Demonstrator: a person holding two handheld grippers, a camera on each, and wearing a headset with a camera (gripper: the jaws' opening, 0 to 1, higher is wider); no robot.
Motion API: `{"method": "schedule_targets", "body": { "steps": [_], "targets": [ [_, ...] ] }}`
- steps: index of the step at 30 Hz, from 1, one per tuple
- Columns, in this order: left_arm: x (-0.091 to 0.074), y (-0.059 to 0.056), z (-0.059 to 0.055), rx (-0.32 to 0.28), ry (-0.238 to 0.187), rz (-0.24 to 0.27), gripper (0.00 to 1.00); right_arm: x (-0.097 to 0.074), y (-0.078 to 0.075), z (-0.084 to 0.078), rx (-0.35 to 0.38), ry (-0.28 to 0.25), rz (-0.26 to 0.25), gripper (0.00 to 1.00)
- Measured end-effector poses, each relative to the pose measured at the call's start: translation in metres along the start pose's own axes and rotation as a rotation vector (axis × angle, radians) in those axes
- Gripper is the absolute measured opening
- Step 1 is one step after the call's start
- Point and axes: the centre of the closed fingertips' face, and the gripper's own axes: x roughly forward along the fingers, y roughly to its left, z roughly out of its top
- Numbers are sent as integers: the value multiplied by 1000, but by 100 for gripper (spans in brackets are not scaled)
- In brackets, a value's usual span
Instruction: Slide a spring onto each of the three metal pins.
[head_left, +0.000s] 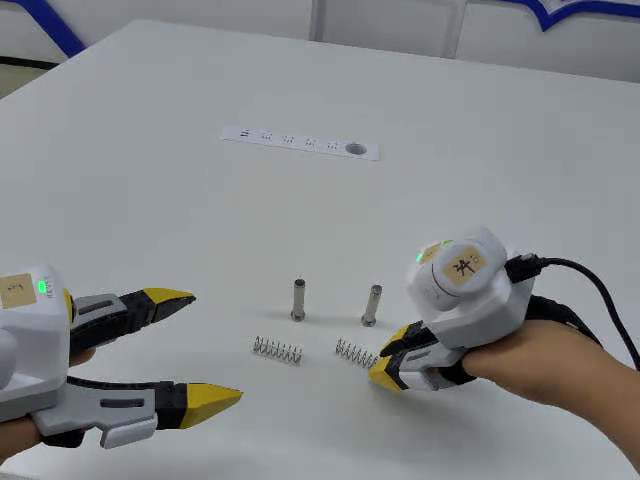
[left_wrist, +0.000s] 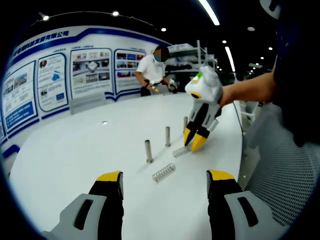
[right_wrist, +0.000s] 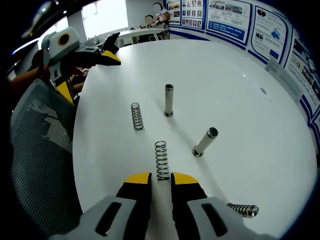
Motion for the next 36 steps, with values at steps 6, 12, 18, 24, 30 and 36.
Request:
{"method": "schedule_targets", "body": {
  "steps": [6, 12, 18, 24, 30, 36],
  "targets": [
    [0, 1, 0, -3, -3, 2, 69, 3, -2, -1, 1, 5, -1, 15],
    [0, 1, -2, -7, -1, 4, 69, 5, -2, -3, -2, 10, -1, 13],
    [-1, 1, -1, -8, -1, 6, 69, 5, -3, -3, -9, 10, -6, 12],
    [0, 1, 0, -7, -4, 5, 69, -8, -4, 2, -25, 6, -20, 11],
    [1, -1, 0, -4, -4, -1, 69, -22, -8, 10, -46, -5, -45, 11],
    [1, -1, 2, -3, -7, -3, 68, -31, -9, 17, -53, -13, -54, 11]
  ]
}}
